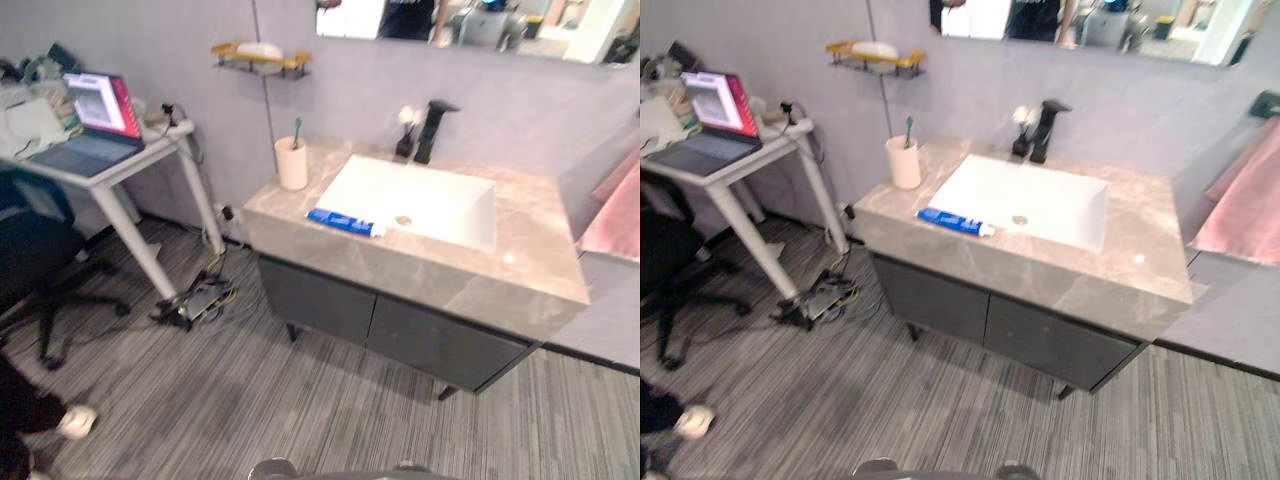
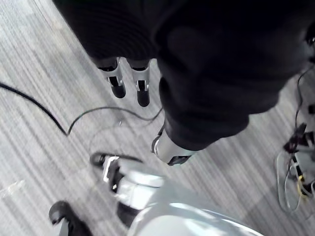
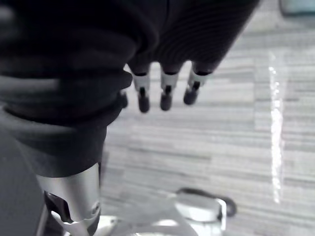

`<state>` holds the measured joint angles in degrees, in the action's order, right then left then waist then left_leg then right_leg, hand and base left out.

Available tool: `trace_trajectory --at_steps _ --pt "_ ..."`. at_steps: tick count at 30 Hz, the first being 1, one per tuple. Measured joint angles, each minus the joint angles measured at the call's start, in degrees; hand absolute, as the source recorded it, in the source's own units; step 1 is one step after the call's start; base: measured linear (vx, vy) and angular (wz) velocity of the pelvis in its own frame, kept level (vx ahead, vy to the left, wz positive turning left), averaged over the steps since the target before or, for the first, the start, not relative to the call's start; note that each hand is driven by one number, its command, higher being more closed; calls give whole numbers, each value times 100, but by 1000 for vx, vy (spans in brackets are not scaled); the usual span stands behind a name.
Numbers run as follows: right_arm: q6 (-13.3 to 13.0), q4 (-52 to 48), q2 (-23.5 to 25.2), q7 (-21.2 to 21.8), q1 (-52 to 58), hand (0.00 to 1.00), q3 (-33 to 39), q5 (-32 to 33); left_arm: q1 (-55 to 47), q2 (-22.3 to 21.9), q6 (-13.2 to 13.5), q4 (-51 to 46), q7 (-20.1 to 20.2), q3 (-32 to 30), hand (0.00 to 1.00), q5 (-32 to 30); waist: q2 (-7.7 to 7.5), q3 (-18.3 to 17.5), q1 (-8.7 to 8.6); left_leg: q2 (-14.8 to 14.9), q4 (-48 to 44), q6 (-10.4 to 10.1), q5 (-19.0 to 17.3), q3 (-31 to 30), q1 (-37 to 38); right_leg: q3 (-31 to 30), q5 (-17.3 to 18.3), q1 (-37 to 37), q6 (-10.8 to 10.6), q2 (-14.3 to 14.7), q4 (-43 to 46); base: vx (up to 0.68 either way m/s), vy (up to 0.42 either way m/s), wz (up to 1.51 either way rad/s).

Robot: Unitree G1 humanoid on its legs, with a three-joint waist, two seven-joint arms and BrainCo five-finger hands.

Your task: Organize washtable

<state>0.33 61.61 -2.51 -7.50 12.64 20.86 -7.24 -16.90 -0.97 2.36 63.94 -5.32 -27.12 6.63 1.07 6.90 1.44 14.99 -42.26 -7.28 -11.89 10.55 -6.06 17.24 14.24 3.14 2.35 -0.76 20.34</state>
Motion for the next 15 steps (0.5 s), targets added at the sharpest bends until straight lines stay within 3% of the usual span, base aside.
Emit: trace_trajectory --at_steps 1,2,5,6,8,9,10,11,15 --pt "-5 4 19 -4 3 0 -5 3 -9 5 0 -12 3 -9 0 3 -49 -5 17 -21 -289 102 220 -160 -88 -145 -114 147 -5 56 -186 200 -76 -101" --pt "-5 11 -5 -1 -36 0 -104 1 -28 0 9 -41 14 -9 0 140 -91 -23 93 -109 -411 110 162 -440 -109 -422 -158 193 15 84 -286 194 -33 -97" --pt "-3 54 -27 2 -82 0 -118 -1 4 -34 10 -43 15 -59 0 288 -113 -21 97 -372 -85 161 127 -762 -141 -840 -192 247 -3 80 -457 170 73 -82" --pt "-3 75 -37 4 -97 0 -121 -4 8 -51 23 -50 5 -81 0 302 -109 -16 100 -510 108 235 79 -965 -153 -995 -207 290 -27 55 -521 205 155 -83" --pt "-11 108 -47 -3 -117 0 -128 2 24 -50 37 -57 -1 -74 0 294 -103 -12 107 -837 1150 147 31 -1603 -102 -1375 -263 292 -230 -37 -631 201 237 -89" --pt "-14 107 -61 -3 -117 0 -137 3 26 -55 40 -57 -7 -67 0 293 -74 -19 114 -852 1576 137 50 -1706 -38 -1471 -237 283 -313 -42 -630 152 294 -89" --pt "-17 160 -88 -4 -146 0 -176 17 57 -35 38 -48 -7 -84 0 297 26 -10 137 -901 2092 151 86 -1707 119 -1718 -173 277 -448 -89 -581 166 304 -84" --pt "-15 175 -78 -30 -98 0 -218 68 59 67 59 -38 -55 -43 0 283 -93 -97 189 -1026 2399 223 134 -1478 271 -1832 -219 297 -522 -202 -667 197 276 -69" --pt "-17 209 -80 -133 -53 0 -285 125 349 154 82 -48 -105 69 0 236 -109 -93 232 -1261 2332 363 133 -1269 307 -1729 -222 496 -444 -259 -1022 227 126 -15"
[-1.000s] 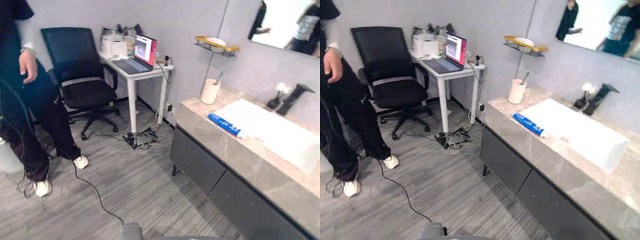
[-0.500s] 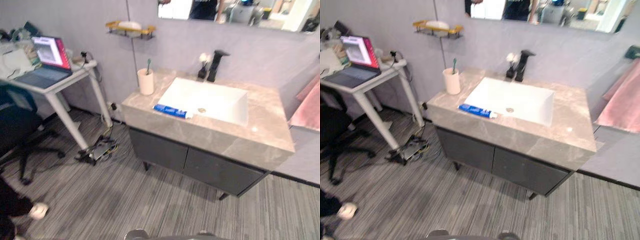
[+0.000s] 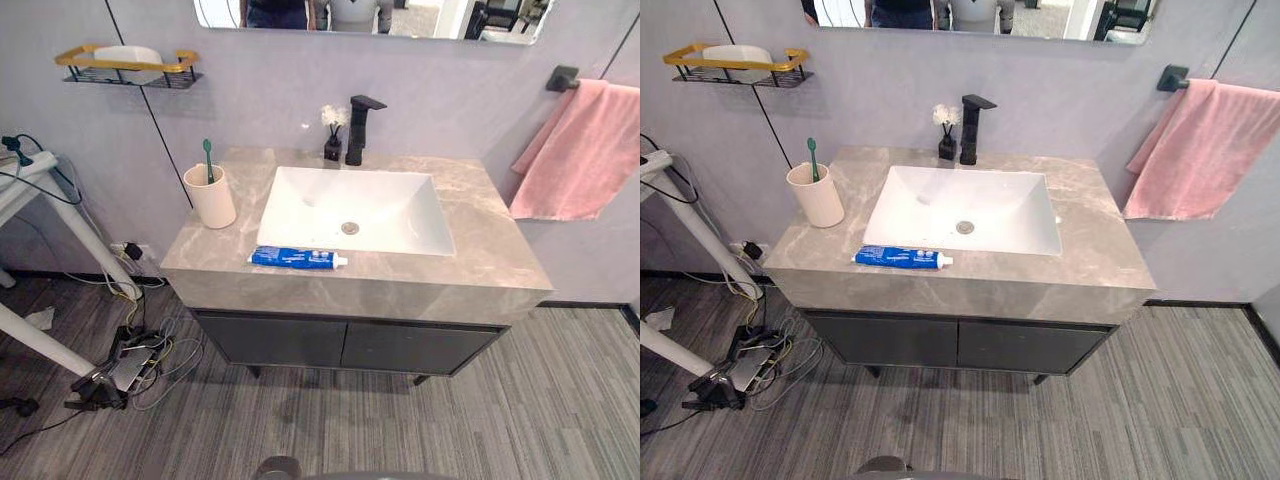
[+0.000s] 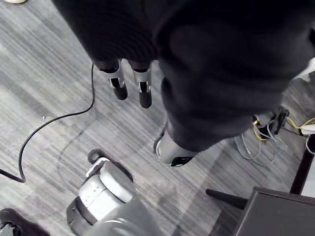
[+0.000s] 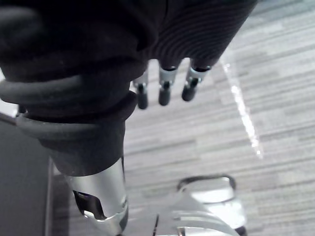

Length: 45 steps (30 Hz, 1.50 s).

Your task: Organize washtable

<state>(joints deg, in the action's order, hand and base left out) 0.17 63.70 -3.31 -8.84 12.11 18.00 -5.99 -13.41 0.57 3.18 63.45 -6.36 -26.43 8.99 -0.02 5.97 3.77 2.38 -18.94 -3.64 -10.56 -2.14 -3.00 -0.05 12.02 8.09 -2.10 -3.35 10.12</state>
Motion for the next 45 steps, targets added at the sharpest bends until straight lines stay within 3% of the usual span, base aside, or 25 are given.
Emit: trace_trajectory --at_steps 2,5,7,9,10,11,12,14,16,17,18,19,20,26,31,38,42,45 --pt "-3 11 -2 -18 -42 0 19 101 113 -33 1 8 3 -15 0 24 11 67 23 -45 -193 57 -39 89 54 -67 -70 141 12 -72 -142 75 94 -17" --pt "-24 9 -91 0 -131 0 191 118 90 -154 -7 21 4 -22 0 48 232 147 -4 101 -841 157 -531 270 79 -381 111 173 -216 -38 110 48 98 -48" --pt "-53 -7 -105 10 -99 0 240 123 67 -186 -9 22 4 4 0 1 288 133 -40 96 -746 273 -787 390 240 -496 292 151 -283 -64 311 39 91 -29" --pt "-85 -8 -7 13 -53 0 344 113 32 -81 -10 26 17 238 0 -38 141 99 -125 -122 -621 384 -896 471 368 -512 483 107 -475 -293 665 57 143 -21" --pt "-100 -48 42 12 -45 0 458 120 35 -3 -21 76 19 399 0 -108 108 91 -141 -237 -481 421 -926 554 467 -523 554 -311 -583 -376 1573 48 109 -18" --pt "-106 -143 57 23 -34 0 460 120 30 26 -31 146 21 464 0 -161 123 98 -172 -251 -483 408 -918 554 469 -478 505 -606 -568 -379 2189 86 169 -7" --pt "-112 -253 146 34 -21 0 514 131 71 115 -64 195 19 610 0 -271 128 142 -286 -273 -512 537 -887 554 510 -464 290 -1096 -475 -416 3185 114 112 15" --pt "-90 -226 179 35 23 0 645 226 89 191 -86 197 19 636 0 -376 35 198 -277 -268 -372 576 -899 530 820 -261 395 -1317 -377 -497 3726 145 70 15" --pt "-89 -205 244 39 79 0 611 340 90 221 -83 197 27 632 0 -482 49 165 -278 -133 -56 546 -825 395 1075 123 585 -1307 -270 -405 3038 189 -32 27" --pt "-91 -208 246 41 76 0 541 361 99 236 -75 193 41 631 0 -512 23 155 -286 -74 118 479 -740 308 1076 175 529 -1313 -279 -239 2137 124 -58 40" --pt "-90 -209 265 41 78 0 510 361 97 255 -71 189 58 631 0 -514 -17 136 -284 -86 178 451 -704 239 1030 168 370 -1242 -318 -160 1553 157 -95 69" --pt "-88 -206 292 48 95 0 479 362 151 309 -78 194 95 645 0 -528 -144 131 -330 -143 282 389 -663 -25 1000 228 -227 -1115 -359 -166 979 177 -127 88" --pt "-83 -198 268 70 158 0 454 342 160 282 -80 194 113 679 0 -527 -88 121 -283 -128 426 266 -541 -262 1000 461 -278 -960 -304 -164 706 216 -162 94" --pt "-90 -157 161 122 185 0 262 73 90 229 -74 185 94 601 0 -514 -45 114 -151 140 963 90 -302 -604 1228 958 -429 -417 -137 53 -30 153 -110 42" --pt "-98 -100 99 106 104 0 103 76 105 241 -67 198 85 607 0 -512 -75 126 -151 51 1007 83 -233 -647 1240 962 -564 -278 -206 43 -307 2 12 4" --pt "-102 -20 -13 106 -60 0 -287 -116 96 280 -6 50 -98 599 0 -402 -237 135 -131 -103 429 150 -180 -712 658 836 -835 -646 -225 -142 -429 -109 44 -4" --pt "-108 25 4 107 28 0 -245 -11 95 265 -10 40 -150 602 0 -303 -221 135 -169 -123 790 176 -157 -711 680 823 -965 -647 -294 -206 -563 -143 33 2" --pt "-111 21 81 124 95 0 9 -2 87 319 -12 67 -150 605 0 -320 -249 127 -307 -146 1114 141 0 -362 682 922 -1229 -587 -369 -368 -870 -105 52 13"
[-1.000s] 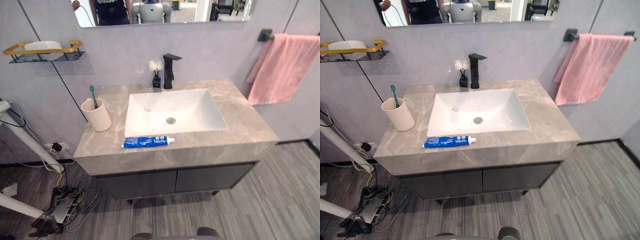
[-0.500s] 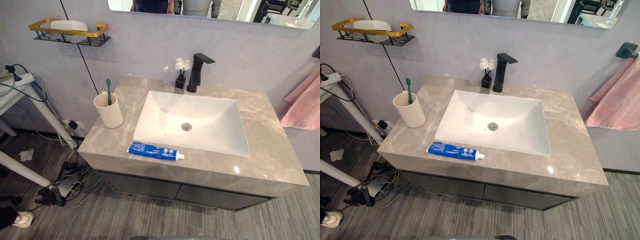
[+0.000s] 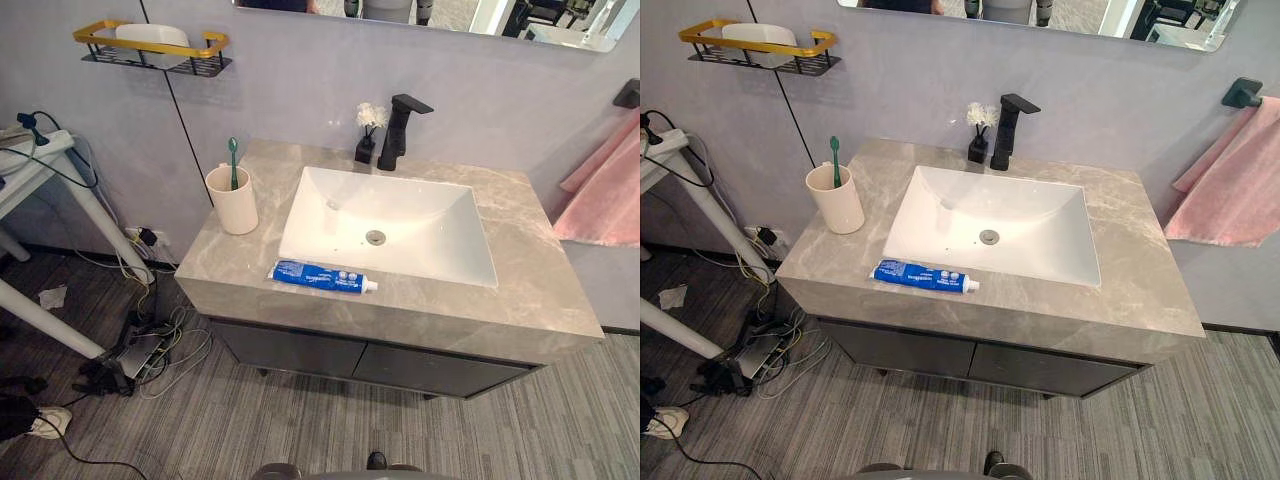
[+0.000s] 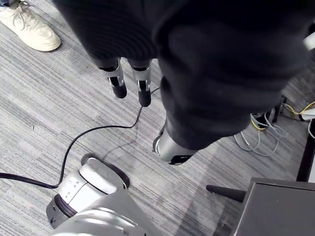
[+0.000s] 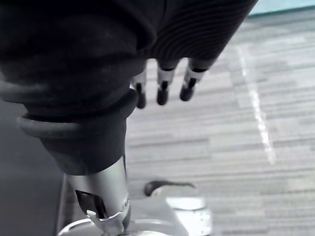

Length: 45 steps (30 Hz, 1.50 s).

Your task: Organize washtable

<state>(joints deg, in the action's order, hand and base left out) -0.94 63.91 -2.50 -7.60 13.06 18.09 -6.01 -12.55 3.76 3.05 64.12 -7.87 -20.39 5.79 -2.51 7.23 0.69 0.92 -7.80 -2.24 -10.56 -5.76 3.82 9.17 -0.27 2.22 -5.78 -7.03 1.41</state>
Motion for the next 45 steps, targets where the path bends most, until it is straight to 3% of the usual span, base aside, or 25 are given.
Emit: trace_trajectory --at_steps 3,6,7,10,12,21,22,23,32,36,39,41,45 --pt "9 -4 80 -10 73 0 195 167 33 2 -4 73 -11 41 0 -2 25 -4 -30 -92 145 -14 93 258 197 -78 -48 66 -98 -154 -21 -56 90 -10" --pt "22 -27 107 -66 80 0 373 221 33 83 -8 117 -98 520 0 -164 53 -26 -104 -219 192 63 83 587 319 -341 53 -104 -213 -303 317 -9 143 -35" --pt "24 -36 121 -99 69 0 373 262 31 111 -13 120 -92 626 0 -187 54 -26 -142 -233 192 108 71 663 326 -393 62 -159 -184 -310 387 12 125 -51" --pt "29 -122 205 -116 26 0 400 449 22 223 -45 179 23 926 0 -213 35 1 -207 -211 172 233 -3 978 454 -441 271 -369 181 -260 908 36 81 -48" --pt "45 -119 217 -117 20 0 399 499 16 246 -67 179 81 926 0 -214 6 -6 -221 -165 143 254 -83 1025 504 -439 302 -357 141 -182 938 62 14 -28" --pt "123 -28 167 -80 -67 0 337 358 87 205 -65 181 155 746 0 -428 5 34 -132 86 185 192 -137 891 651 -141 183 105 -45 92 242 137 -22 9" --pt "124 24 143 -52 -76 0 341 360 83 166 -66 198 141 604 0 -431 18 38 -119 92 196 178 -145 890 728 -126 181 242 -48 97 147 62 9 0" --pt "78 408 -6 154 -18 0 211 765 77 151 -34 330 281 463 0 -423 110 -123 12 22 384 140 -86 884 823 -142 -155 541 -123 90 -472 37 7 1" --pt "79 433 -36 168 -24 0 248 963 134 196 -41 356 300 528 0 -426 81 -167 15 -6 514 142 19 728 702 29 -251 526 -111 67 -680 -1 -3 7" --pt "56 434 -24 289 -140 0 664 1483 157 201 -45 358 378 531 0 -425 39 -243 28 -2 574 117 95 528 487 219 -282 389 -110 68 -706 0 -53 25" --pt "-52 424 -88 284 -369 0 1386 2071 232 209 -41 357 428 500 0 -422 55 -286 38 -6 570 91 125 348 335 433 -282 286 -110 55 -727 -7 -42 30" --pt "-114 360 -313 272 -589 0 1884 2524 252 210 -34 345 501 422 0 -410 71 -300 45 -7 554 87 143 232 270 554 -282 259 -110 52 -726 -6 -32 24" --pt "-230 -4 -673 226 -775 0 2318 2820 246 195 -34 344 550 170 0 -361 28 -307 37 -14 534 87 143 140 268 704 -282 309 -110 42 -728 -17 -18 14"
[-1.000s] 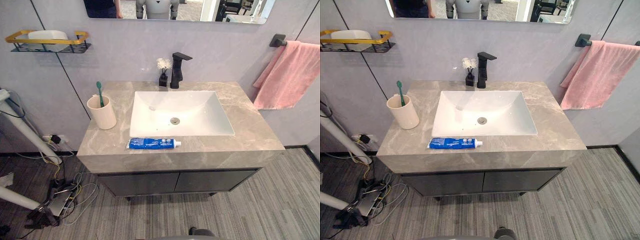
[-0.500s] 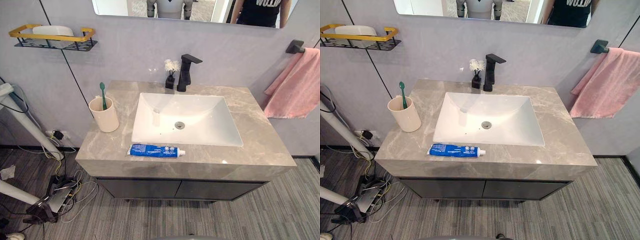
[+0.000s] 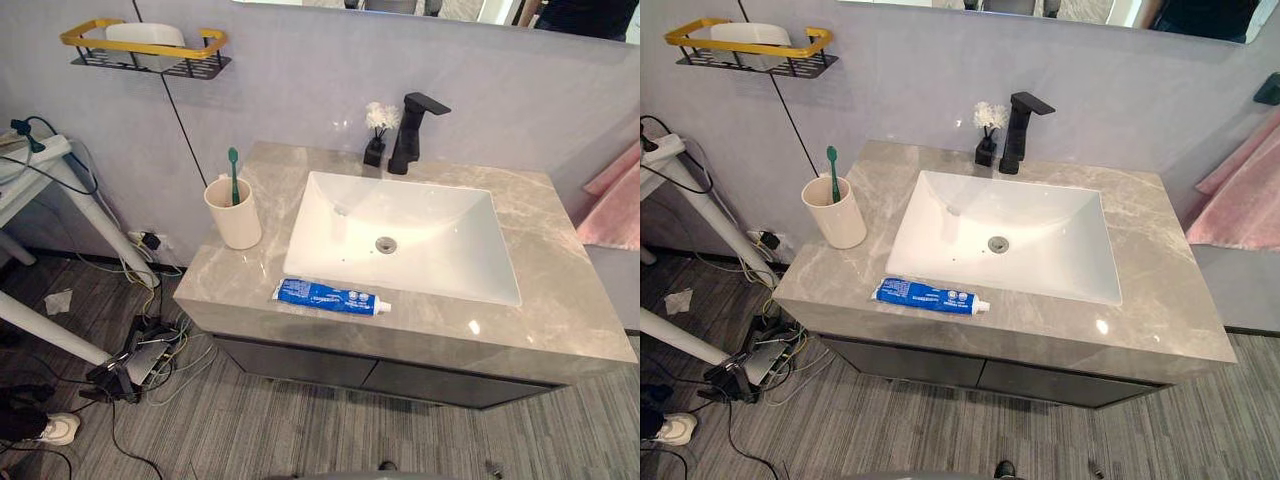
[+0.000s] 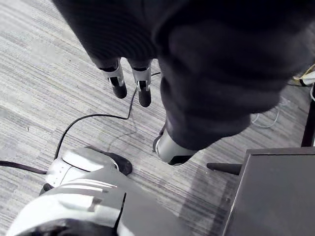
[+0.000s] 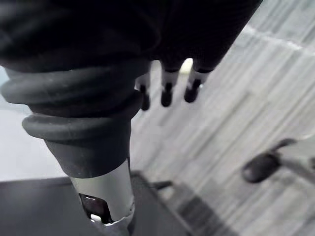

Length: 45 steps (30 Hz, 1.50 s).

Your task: Organize washtable

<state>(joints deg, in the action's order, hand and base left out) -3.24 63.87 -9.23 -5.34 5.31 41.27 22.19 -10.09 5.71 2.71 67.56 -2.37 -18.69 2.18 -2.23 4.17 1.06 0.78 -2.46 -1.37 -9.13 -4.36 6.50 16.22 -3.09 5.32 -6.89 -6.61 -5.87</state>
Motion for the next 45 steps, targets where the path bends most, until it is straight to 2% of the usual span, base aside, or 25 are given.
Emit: trace_trajectory --at_steps 3,6,9,10,12,13,17,19,23,30,38,42,45 --pt "-46 -747 -93 -132 -152 0 123 70 -4 1 1 -1 44 -215 0 35 -86 -3 -19 -35 -44 0 0 -27 -30 51 0 10 0 -34 -4 -42 -5 5" --pt "-99 -2288 -151 -377 -164 0 112 40 -7 11 5 -38 96 -232 0 64 -126 -18 -33 -86 -103 3 1 -27 -121 48 -21 -55 -28 -101 -5 -58 2 1" --pt "-190 -3672 -346 -747 -322 0 120 -346 -44 6 4 -145 98 -233 0 74 -162 -19 -41 -119 -186 4 1 -46 -175 64 -56 -66 -59 -149 -5 -53 0 3" --pt "-182 -3945 -410 -906 -288 0 114 -703 -80 11 7 -211 98 -236 0 126 -206 -13 -48 -143 -204 4 1 -49 -183 65 -63 -64 -57 -154 -6 -77 1 2" --pt "-181 -4308 -409 -1002 -285 0 99 -900 -135 15 11 -251 102 -290 0 174 -247 -14 -102 -168 -226 21 11 -76 -204 79 -67 -67 -57 -162 -7 -55 -5 6" --pt "-189 -4896 -435 -1096 -377 0 101 -1149 -171 9 10 -251 99 -351 0 175 -266 -30 -194 -174 -248 37 21 -127 -237 119 -70 -68 -58 -179 -7 -32 -15 10" --pt "-316 -6222 -732 -1115 -685 0 -81 -1633 -176 4 21 -283 101 -353 0 178 -313 -82 -173 -180 -299 64 37 -243 -325 254 -72 -77 -61 -207 -5 -52 -23 17" --pt "-361 -6813 -883 -1053 -873 0 -488 -1902 -176 3 31 -288 101 -353 0 179 -370 -117 -146 -185 -374 64 38 -355 -419 372 -72 -77 -61 -205 -3 -19 -20 27" --pt "-518 -7451 -984 -536 -1074 0 -1418 -2084 -190 -15 47 -407 112 -349 0 208 -451 -189 37 -215 -469 64 38 -566 -558 595 -70 -61 -62 -211 18 -3 -13 26" --pt "-544 -7525 -1319 415 -1349 0 -2652 -1812 -273 -31 106 -410 151 -350 0 380 -483 -222 287 -331 -626 64 37 -729 -705 778 -71 -43 -62 -294 21 -11 22 17" --pt "-543 -7520 -1629 1460 -1367 0 -4110 -1544 -291 -12 163 -397 304 -344 0 445 -503 -237 302 -390 -778 64 34 -827 -857 889 -71 -93 -62 -342 84 -12 8 7" --pt "-543 -7462 -1726 1779 -1363 0 -4514 -1405 -293 25 164 -385 372 -332 0 446 -553 -271 305 -387 -794 64 34 -818 -905 878 -71 -150 -62 -343 101 0 0 0" --pt "-542 -7324 -2029 1918 -1342 0 -4736 -1384 -287 46 172 -339 376 -274 0 471 -561 -277 310 -388 -796 64 34 -809 -910 874 -73 -154 -60 -346 92 0 0 0"
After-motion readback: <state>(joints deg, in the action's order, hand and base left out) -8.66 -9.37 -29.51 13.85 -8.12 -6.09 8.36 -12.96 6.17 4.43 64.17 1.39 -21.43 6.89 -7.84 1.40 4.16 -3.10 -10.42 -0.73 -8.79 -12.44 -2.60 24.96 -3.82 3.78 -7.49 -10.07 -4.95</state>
